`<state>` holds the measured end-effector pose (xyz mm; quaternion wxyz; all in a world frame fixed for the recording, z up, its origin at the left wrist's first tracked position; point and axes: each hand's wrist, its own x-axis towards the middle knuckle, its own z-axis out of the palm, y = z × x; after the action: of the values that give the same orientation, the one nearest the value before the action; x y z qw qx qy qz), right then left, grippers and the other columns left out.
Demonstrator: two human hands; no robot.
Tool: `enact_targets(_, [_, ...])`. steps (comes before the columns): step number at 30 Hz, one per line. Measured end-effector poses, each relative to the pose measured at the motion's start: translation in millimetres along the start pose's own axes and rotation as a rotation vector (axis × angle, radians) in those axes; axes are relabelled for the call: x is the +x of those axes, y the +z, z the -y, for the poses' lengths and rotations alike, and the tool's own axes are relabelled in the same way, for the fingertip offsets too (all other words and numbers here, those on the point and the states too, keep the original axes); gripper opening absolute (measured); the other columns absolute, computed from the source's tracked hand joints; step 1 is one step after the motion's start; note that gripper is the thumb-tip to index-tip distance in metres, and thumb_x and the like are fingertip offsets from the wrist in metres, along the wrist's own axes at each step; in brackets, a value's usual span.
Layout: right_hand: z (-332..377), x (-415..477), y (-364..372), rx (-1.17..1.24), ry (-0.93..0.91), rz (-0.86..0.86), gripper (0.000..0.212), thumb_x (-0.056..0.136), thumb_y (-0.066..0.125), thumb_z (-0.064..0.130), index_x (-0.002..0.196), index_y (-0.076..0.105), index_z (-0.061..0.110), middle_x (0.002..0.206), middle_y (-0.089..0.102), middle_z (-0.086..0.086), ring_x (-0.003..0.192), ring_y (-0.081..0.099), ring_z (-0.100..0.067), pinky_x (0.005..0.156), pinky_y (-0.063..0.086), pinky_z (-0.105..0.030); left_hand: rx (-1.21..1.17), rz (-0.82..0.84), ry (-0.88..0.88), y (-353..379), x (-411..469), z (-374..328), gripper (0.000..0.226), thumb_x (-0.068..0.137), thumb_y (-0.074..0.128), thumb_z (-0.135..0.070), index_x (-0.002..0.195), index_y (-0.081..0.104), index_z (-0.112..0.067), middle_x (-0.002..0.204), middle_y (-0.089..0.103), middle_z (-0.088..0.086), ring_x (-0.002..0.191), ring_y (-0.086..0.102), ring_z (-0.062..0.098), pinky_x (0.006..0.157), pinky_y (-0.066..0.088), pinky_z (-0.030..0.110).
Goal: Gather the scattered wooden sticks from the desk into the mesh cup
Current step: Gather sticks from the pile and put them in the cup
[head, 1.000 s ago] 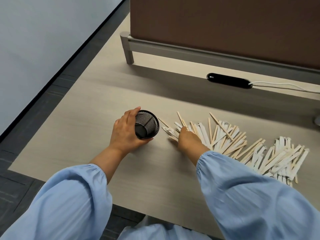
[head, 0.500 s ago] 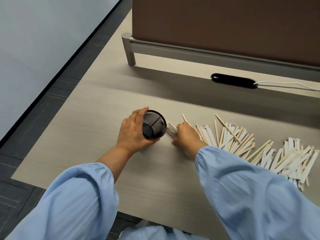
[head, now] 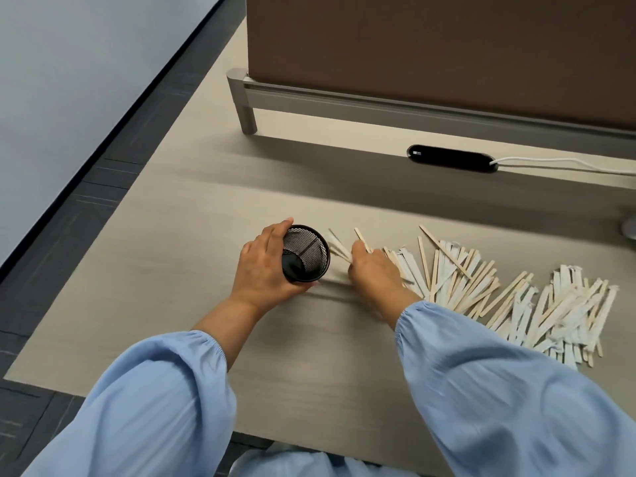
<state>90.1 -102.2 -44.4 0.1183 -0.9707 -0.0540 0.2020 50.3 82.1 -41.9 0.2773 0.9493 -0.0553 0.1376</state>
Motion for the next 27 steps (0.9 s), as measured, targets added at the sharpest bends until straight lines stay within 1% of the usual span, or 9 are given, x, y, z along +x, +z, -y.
enact_targets(2, [-8.6, 3.3, -8.1, 0.019, 0.043, -0.076, 0.031, 0.091, 0.041, 0.004, 0.121, 0.035, 0.007, 0.101, 0.056, -0.018, 0.096, 0.050, -0.036, 0.072, 0.035, -0.037, -0.012, 0.016, 0.019, 3.0, 2.7, -2.4, 0.097, 0.051, 0.061, -0.064, 0.131, 0.028, -0.020, 0.121, 0.054, 0.011, 0.107, 0.054, 0.027, 0.084, 0.043, 0.043])
enact_targets(4, [-19.2, 5.3, -11.9, 0.077, 0.093, -0.114, 0.027, 0.095, 0.048, 0.020, 0.116, 0.039, 0.005, 0.101, 0.061, -0.015, 0.093, 0.055, -0.036, 0.069, 0.034, -0.036, -0.027, 0.025, 0.037, 5.5, 4.6, -5.1, 0.096, 0.051, 0.062, -0.064, 0.131, 0.028, -0.020, 0.121, 0.054, 0.010, 0.107, 0.054, 0.026, 0.085, 0.042, 0.042])
enact_targets(7, [-32.8, 1.4, -9.0, 0.127, 0.182, -0.049, 0.051, 0.083, 0.067, 0.041, 0.114, 0.047, 0.006, 0.092, 0.063, -0.007, 0.104, 0.060, -0.032, 0.074, 0.039, -0.033, -0.047, 0.035, 0.060, 8.0, 6.2, -8.0, 0.095, 0.052, 0.062, -0.063, 0.130, 0.028, -0.022, 0.122, 0.054, 0.010, 0.107, 0.053, 0.026, 0.085, 0.041, 0.040])
enact_targets(10, [-39.5, 0.4, 1.2, 0.034, 0.210, 0.040, 0.077, 0.067, 0.077, 0.052, 0.122, 0.048, 0.005, 0.120, 0.056, -0.014, 0.116, 0.053, -0.031, 0.089, 0.044, -0.034, -0.065, 0.046, 0.077, 9.0, 8.9, -8.0, 0.094, 0.052, 0.061, -0.062, 0.130, 0.028, -0.022, 0.122, 0.053, 0.010, 0.108, 0.053, 0.026, 0.085, 0.041, 0.041])
enact_targets(12, [-40.5, 1.8, 5.2, 0.028, 0.202, 0.055, 0.067, 0.073, 0.073, 0.049, 0.119, 0.054, 0.005, 0.125, 0.053, -0.016, 0.115, 0.054, -0.033, 0.088, 0.045, -0.034, -0.073, 0.051, 0.087, 10.2, 11.1, -8.5, 0.095, 0.051, 0.061, -0.062, 0.130, 0.028, -0.021, 0.122, 0.054, 0.010, 0.108, 0.052, 0.026, 0.085, 0.041, 0.041])
enact_targets(14, [-39.9, 3.1, 5.3, 0.033, 0.178, 0.061, 0.052, 0.078, 0.071, 0.044, 0.110, 0.059, 0.004, 0.121, 0.057, -0.016, 0.110, 0.057, -0.033, 0.082, 0.045, -0.033, -0.079, 0.054, 0.088, 11.2, 12.4, -10.5, 0.094, 0.051, 0.060, -0.062, 0.130, 0.028, -0.022, 0.122, 0.054, 0.010, 0.108, 0.052, 0.025, 0.085, 0.041, 0.041])
enact_targets(19, [-38.0, 6.1, 4.3, -0.042, 0.086, 0.099, 0.025, 0.090, 0.054, 0.021, 0.109, 0.057, 0.005, 0.117, 0.062, -0.017, 0.107, 0.058, -0.034, 0.083, 0.045, -0.034, -0.089, 0.057, 0.090, 16.0, 14.2, -15.7, 0.092, 0.052, 0.059, -0.062, 0.129, 0.028, -0.022, 0.122, 0.054, 0.010, 0.110, 0.042, 0.016, 0.085, 0.041, 0.041])
enact_targets(23, [-39.5, 5.2, 3.0, -0.091, 0.038, 0.121, 0.028, 0.091, 0.043, 0.005, 0.117, 0.051, 0.001, 0.123, 0.057, -0.019, 0.112, 0.055, -0.036, 0.087, 0.045, -0.038, -0.082, 0.056, 0.078, 21.7, 16.2, -21.4, 0.093, 0.052, 0.059, -0.062, 0.130, 0.028, -0.021, 0.122, 0.054, 0.011, 0.111, 0.042, 0.017, 0.085, 0.041, 0.041])
enact_targets(27, [-45.7, 4.8, 0.5, -0.009, 0.011, 0.080, 0.028, 0.092, 0.037, 0.010, 0.119, 0.042, 0.003, 0.120, 0.055, -0.021, 0.109, 0.054, -0.039, 0.082, 0.042, -0.040, -0.061, 0.051, 0.057, 27.7, 16.8, -28.4, 0.093, 0.052, 0.060, -0.062, 0.130, 0.028, -0.021, 0.121, 0.054, 0.011, 0.110, 0.044, 0.019, 0.084, 0.043, 0.041])
